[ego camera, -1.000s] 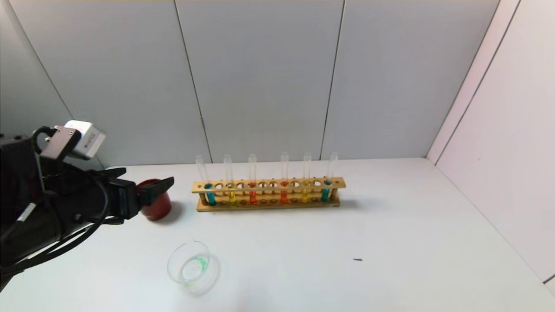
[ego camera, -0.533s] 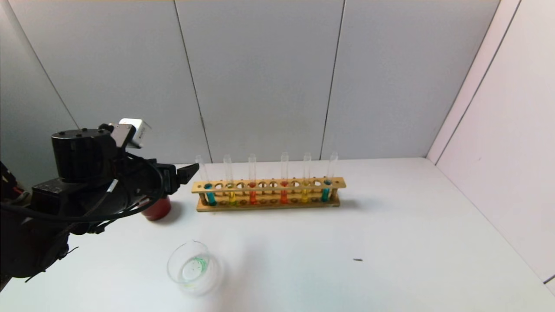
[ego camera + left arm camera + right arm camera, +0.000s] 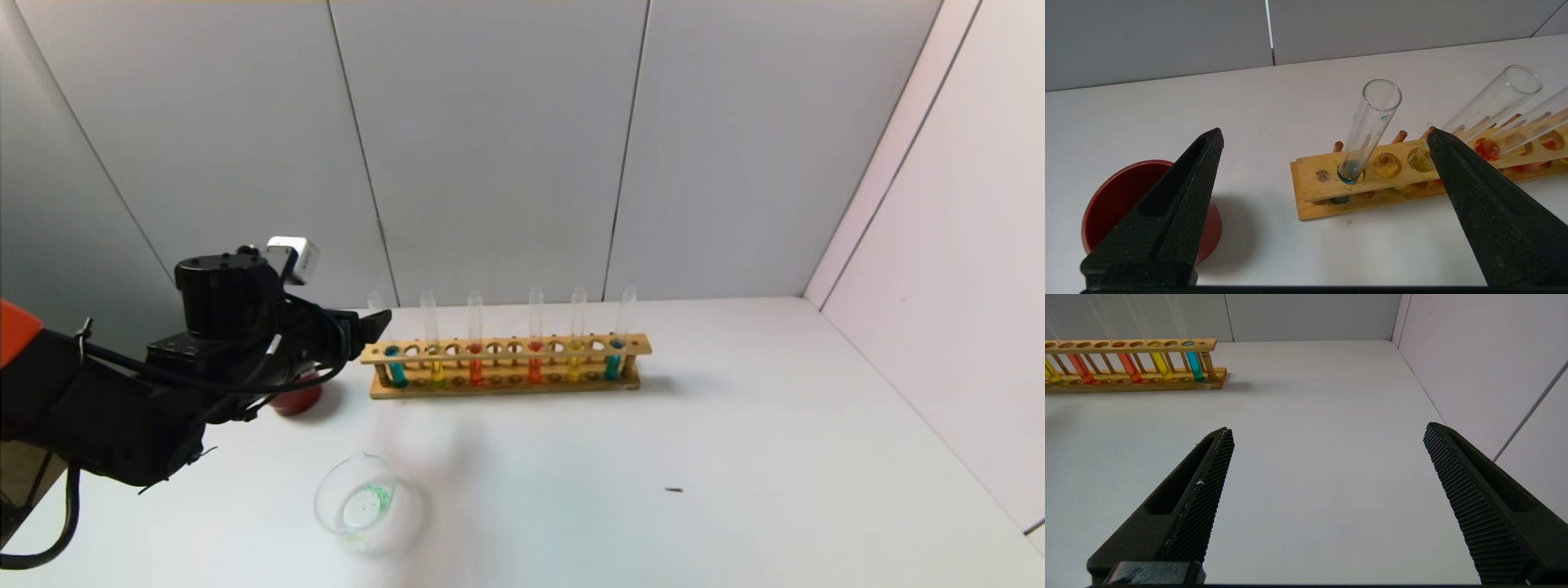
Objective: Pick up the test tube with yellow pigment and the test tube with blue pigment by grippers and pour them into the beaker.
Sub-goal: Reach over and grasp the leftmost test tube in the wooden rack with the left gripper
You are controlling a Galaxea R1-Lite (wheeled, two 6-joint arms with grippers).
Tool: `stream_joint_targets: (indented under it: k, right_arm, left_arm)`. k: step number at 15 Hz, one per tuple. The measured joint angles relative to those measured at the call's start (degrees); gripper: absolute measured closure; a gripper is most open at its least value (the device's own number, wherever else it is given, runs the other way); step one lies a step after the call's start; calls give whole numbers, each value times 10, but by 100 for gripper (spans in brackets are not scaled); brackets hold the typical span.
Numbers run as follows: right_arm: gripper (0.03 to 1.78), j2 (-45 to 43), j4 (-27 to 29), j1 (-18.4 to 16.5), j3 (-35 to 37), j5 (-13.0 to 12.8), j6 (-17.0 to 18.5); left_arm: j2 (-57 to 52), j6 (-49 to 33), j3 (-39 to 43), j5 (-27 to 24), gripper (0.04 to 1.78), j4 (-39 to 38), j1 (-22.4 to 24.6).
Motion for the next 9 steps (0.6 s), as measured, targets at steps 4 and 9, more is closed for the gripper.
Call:
stream_joint_targets:
  k: [4, 9]
  right_arm:
    - [11, 0, 0, 0, 0, 0, 0]
    - [11, 0, 0, 0, 0, 0, 0]
  left_arm:
    - [45, -1, -25, 5, 7, -15, -1]
    - [83, -21, -53, 11, 7, -23, -14]
